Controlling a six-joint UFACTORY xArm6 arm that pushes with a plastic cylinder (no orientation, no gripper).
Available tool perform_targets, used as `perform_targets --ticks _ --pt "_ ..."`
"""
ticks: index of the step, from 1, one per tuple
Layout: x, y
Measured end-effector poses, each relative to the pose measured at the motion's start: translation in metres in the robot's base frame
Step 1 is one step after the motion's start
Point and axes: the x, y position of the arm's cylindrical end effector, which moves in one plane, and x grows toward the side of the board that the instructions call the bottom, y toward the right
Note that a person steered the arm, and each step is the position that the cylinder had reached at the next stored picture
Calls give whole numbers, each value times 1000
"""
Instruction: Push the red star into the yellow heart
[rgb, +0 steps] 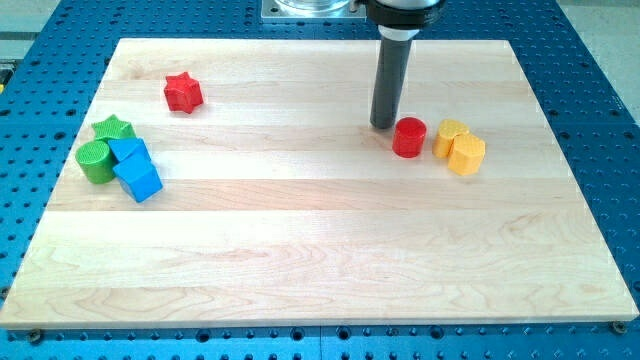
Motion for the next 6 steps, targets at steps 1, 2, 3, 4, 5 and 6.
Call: perform_targets --ticks 1,2,3,4,5,6 --pt "-23 -67" --pt "-93 -155" --pt "-131 -268" --pt "-101 -290" --pt "-58 -215" --pt "-45 -133"
